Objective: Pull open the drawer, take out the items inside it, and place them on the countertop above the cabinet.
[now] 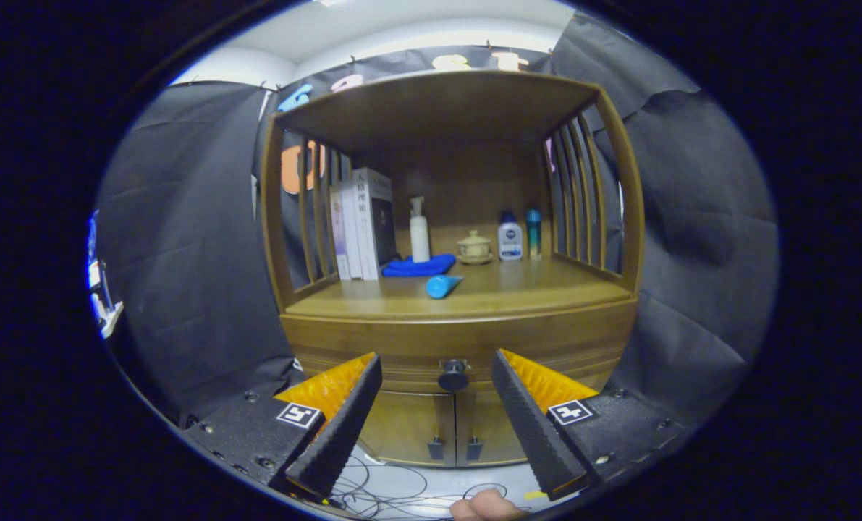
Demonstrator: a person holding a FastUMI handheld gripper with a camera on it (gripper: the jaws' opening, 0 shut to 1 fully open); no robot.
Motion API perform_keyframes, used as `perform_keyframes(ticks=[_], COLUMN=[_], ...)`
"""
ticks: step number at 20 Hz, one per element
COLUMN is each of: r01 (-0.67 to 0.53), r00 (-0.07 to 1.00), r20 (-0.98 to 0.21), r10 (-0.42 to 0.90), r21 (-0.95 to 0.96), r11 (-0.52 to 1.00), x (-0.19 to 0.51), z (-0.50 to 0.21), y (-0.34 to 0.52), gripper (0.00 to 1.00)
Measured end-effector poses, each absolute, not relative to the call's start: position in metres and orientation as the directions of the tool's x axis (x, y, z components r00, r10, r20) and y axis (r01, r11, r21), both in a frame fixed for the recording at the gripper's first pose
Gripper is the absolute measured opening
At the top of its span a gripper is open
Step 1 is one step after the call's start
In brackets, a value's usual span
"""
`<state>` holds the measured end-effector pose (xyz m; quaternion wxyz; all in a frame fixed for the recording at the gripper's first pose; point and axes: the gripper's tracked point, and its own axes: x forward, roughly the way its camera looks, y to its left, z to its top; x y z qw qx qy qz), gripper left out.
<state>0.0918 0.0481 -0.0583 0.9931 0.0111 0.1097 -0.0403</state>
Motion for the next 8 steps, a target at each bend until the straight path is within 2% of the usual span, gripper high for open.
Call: perform_keyframes(ticks=[8], r01=[-0.007], r00=[0.996], r20=[-0.089], r10=[0.005], r21=[-0.020], r11=[1.000], x=[0.028], z=[-0.026], y=[0.067], gripper=[1.00])
